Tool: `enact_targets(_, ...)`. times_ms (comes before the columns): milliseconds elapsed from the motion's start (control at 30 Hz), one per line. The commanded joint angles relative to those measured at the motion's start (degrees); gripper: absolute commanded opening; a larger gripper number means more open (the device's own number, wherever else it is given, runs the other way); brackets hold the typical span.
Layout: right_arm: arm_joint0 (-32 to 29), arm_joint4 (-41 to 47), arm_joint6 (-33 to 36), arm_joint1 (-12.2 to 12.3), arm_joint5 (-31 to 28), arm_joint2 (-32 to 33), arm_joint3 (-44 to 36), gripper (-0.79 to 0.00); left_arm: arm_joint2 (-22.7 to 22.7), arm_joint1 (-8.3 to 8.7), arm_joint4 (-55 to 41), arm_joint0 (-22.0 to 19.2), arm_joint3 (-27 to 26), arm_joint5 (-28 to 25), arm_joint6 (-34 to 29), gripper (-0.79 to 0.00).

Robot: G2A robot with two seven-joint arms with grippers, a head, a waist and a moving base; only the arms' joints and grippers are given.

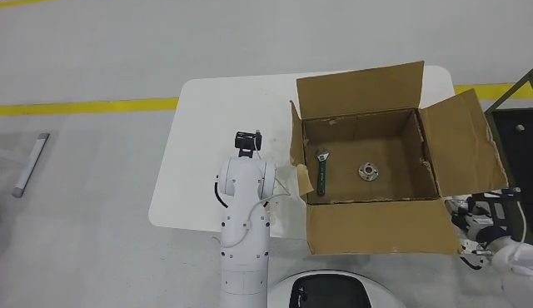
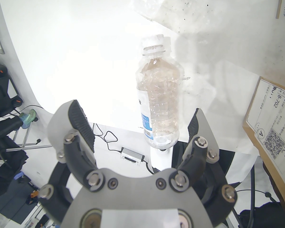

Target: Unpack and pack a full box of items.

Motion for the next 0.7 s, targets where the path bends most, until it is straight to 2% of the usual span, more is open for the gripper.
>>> enact_targets(0,0.0,0.5,0.1,0.0,0.3,0.0,0.2,-0.785,0.0,0.00,0.0,0.0,0.0,0.0,0.0,0.000)
enact_targets(100,0.2,0.3,0.5,0.0,0.2,-0.2,0.5,-0.763,0.0,0.00,0.0,0.0,0.0,0.0,0.0,0.000)
enact_targets(133,0.4,0.1,0.8,0.0,0.2,-0.3,0.6,-0.693,0.0,0.00,0.0,0.0,0.0,0.0,0.0,0.000)
enact_targets(333,0.9,-1.2,1.4,0.2,-0.1,-1.0,1.3,-0.514,0.0,0.00,0.0,0.0,0.0,0.0,0.0,0.000)
enact_targets(367,1.0,-1.2,1.4,0.2,-0.1,-1.1,1.4,-0.453,0.0,0.00,0.0,0.0,0.0,0.0,0.0,0.000)
enact_targets(500,1.2,-1.5,1.7,0.2,-0.2,-1.2,1.5,-0.425,0.0,0.00,0.0,0.0,0.0,0.0,0.0,0.000)
enact_targets(567,1.2,-1.6,1.8,0.2,-0.2,-1.2,1.5,-0.348,0.0,0.00,0.0,0.0,0.0,0.0,0.0,0.000)
enact_targets(600,1.2,-1.6,1.7,0.3,0.0,-1.1,1.4,-0.280,0.0,0.00,0.0,0.0,0.0,0.0,0.0,0.000)
enact_targets(667,1.1,-1.6,1.5,0.3,0.1,-0.7,1.0,-0.311,0.0,0.00,0.0,0.0,0.0,0.0,0.0,0.000)
